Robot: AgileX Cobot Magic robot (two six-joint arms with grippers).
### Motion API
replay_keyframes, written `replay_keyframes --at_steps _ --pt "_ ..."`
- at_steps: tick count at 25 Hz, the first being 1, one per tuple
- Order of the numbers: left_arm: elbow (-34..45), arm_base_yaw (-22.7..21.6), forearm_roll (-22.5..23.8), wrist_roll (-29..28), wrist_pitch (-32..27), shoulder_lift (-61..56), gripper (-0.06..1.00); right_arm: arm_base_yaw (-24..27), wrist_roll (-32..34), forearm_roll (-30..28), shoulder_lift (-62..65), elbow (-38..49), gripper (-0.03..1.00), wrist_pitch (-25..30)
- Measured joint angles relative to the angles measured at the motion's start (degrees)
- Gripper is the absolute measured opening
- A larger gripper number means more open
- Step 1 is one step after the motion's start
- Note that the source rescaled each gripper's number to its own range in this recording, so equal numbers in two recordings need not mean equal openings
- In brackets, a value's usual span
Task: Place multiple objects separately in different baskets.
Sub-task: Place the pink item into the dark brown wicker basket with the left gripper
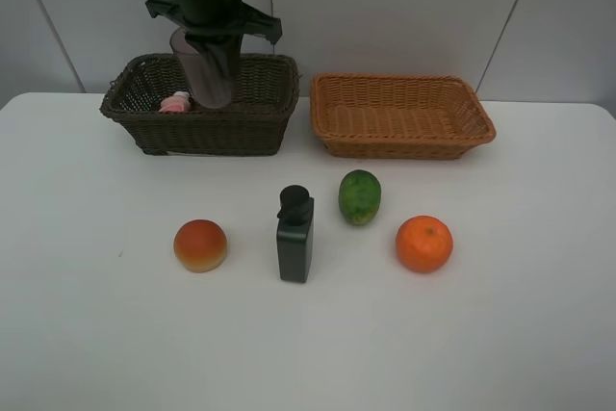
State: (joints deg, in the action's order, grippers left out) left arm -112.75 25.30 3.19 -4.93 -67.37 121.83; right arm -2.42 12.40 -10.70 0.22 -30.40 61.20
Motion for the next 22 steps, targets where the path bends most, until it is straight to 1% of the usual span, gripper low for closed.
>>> replay_keyframes --at_steps 4,10,14,19,22 --pt "0.0 -2.88 0.16 0.77 1.57 0.0 0.0 0.0 0.0 0.0 0.0 0.0 0.75 0.0" --pt "0.0 -6.34 0.16 1.15 5.92 0.33 0.0 0.0 0.0 0.0 0.0 0.0 0.75 0.0" --pt "0.0 -7.32 0.35 2.14 7.72 3.04 0.0 0.0 0.0 0.0 0.0 0.0 0.75 0.0" --pt "-0.32 -8.4 0.09 2.57 12.86 6.31 0.0 0.0 0.0 0.0 0.0 0.0 0.75 0.0" --pt "-2.61 -8.89 0.05 2.58 13.2 8.79 0.0 0.0 0.0 0.0 0.0 0.0 0.75 0.0"
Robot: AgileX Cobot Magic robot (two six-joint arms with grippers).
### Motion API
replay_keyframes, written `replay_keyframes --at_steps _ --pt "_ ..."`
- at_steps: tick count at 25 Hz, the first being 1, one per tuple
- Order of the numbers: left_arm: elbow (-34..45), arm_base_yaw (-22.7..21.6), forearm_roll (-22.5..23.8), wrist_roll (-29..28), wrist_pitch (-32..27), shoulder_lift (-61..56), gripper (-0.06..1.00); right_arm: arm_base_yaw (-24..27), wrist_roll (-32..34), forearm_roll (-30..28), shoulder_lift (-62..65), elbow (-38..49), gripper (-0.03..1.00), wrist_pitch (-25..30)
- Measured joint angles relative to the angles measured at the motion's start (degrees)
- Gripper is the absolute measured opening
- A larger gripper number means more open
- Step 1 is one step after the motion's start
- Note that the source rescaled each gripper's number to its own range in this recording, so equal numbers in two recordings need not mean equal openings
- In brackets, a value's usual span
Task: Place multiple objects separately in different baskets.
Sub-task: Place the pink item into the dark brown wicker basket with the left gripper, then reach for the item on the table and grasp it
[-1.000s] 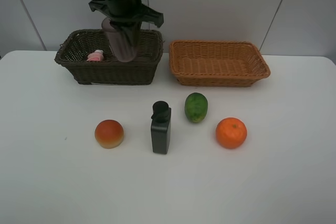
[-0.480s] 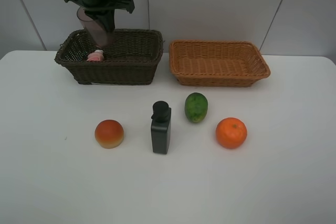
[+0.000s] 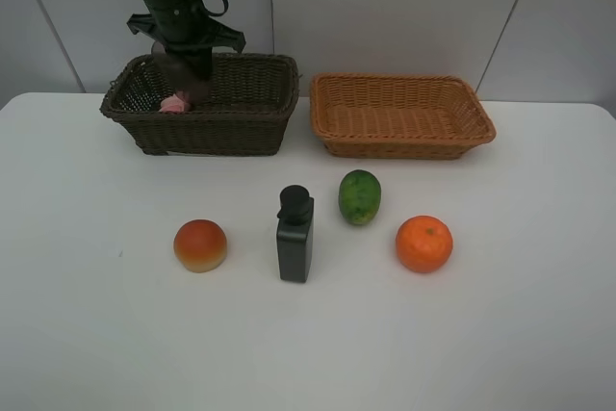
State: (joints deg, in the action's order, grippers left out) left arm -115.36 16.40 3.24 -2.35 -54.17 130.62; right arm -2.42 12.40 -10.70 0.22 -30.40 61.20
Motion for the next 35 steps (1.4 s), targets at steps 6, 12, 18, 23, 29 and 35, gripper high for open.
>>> replay_keyframes --at_steps 6,12,18,23,29,35 --pt "-5.29 -0.15 -0.08 0.17 -0.67 5.34 0.0 0.0 0.0 0.0 0.0 0.0 0.75 0.0" --pt "-5.89 -0.15 -0.33 0.17 -0.59 5.77 0.0 0.0 0.0 0.0 0.0 0.0 0.75 0.0" --pt "-6.05 -0.15 -0.37 0.38 -0.66 5.84 0.04 0.0 0.0 0.0 0.0 0.0 0.75 0.0" --pt "-6.05 -0.15 -0.37 1.7 -0.66 5.84 0.46 0.0 0.0 0.0 0.0 0.0 0.75 0.0" --pt "-6.05 -0.15 -0.17 1.74 -0.66 5.84 0.91 0.0 0.0 0.0 0.0 0.0 0.75 0.0" --pt "-6.05 0.05 0.16 1.76 -0.66 5.78 0.93 0.0 0.0 0.0 0.0 0.0 0.75 0.0"
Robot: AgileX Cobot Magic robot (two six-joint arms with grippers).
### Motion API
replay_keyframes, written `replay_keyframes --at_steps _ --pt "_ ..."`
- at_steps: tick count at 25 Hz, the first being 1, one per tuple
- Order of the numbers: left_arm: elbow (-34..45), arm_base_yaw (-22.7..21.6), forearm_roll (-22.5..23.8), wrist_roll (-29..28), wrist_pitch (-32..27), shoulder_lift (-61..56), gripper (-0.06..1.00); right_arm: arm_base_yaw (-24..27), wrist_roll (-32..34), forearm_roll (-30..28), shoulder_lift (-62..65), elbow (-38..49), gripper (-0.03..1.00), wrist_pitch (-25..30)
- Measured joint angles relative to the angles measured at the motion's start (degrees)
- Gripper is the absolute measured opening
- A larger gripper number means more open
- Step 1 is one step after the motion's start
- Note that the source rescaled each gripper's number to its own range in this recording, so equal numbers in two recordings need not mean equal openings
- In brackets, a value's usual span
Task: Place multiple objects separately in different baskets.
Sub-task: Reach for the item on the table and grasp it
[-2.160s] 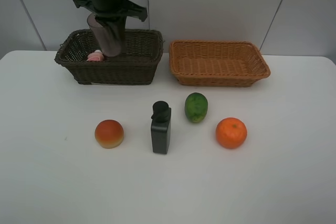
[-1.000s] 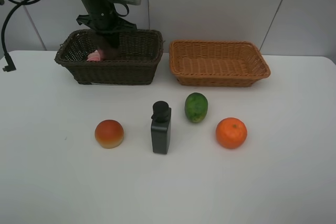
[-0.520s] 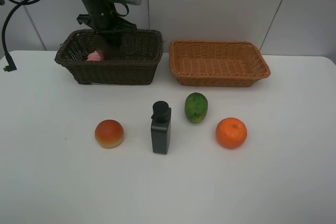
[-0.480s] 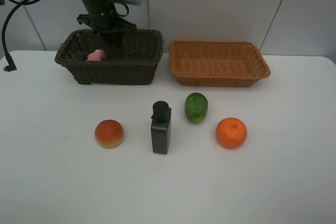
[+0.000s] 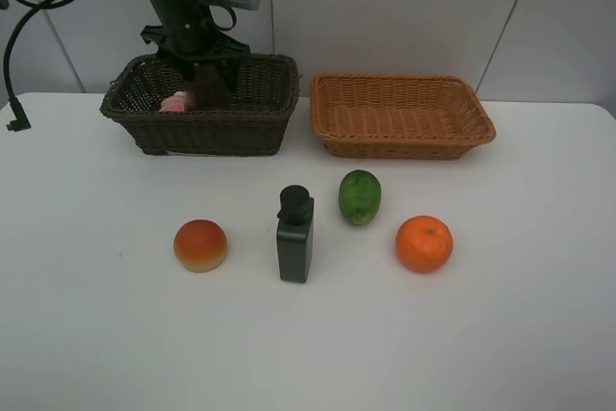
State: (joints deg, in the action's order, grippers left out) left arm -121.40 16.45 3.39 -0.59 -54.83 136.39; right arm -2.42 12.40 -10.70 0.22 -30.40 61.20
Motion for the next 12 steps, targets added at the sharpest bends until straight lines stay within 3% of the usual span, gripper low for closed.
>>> replay_keyframes --at_steps 12 --pt "-0.17 1.65 1.48 0.59 -5.35 -8.63 0.93 0.0 0.0 0.0 0.0 0.0 0.75 0.0"
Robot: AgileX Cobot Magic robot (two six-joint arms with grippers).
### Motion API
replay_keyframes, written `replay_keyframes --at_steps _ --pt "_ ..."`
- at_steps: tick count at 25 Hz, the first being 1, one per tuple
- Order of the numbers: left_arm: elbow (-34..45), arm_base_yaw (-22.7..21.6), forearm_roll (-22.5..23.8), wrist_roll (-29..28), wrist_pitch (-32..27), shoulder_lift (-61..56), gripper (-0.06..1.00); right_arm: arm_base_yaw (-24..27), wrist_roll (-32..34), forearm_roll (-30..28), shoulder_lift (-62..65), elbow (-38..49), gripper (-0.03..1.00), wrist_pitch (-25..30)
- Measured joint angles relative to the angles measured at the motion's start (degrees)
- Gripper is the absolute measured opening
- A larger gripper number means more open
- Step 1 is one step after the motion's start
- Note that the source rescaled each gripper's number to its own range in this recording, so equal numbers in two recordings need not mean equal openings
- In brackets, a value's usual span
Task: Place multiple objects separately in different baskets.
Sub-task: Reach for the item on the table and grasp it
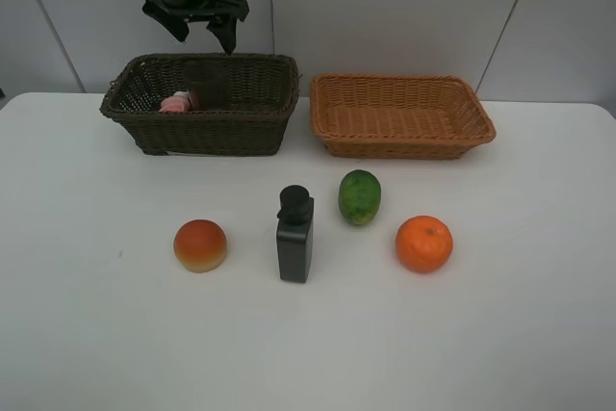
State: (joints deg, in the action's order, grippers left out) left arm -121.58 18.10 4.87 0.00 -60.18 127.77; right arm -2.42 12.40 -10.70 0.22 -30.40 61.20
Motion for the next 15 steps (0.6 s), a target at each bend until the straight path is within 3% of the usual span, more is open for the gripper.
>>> replay_keyframes --at_steps 7,15 --pt "0.0 1.88 -0.04 2.36 -8.22 -3.6 0.93 0.0 0.0 0.0 0.0 0.0 0.75 0.0" --pt "0.0 8.52 -0.73 5.91 -8.27 -8.71 0.93 0.0 0.0 0.0 0.0 0.0 0.75 0.0"
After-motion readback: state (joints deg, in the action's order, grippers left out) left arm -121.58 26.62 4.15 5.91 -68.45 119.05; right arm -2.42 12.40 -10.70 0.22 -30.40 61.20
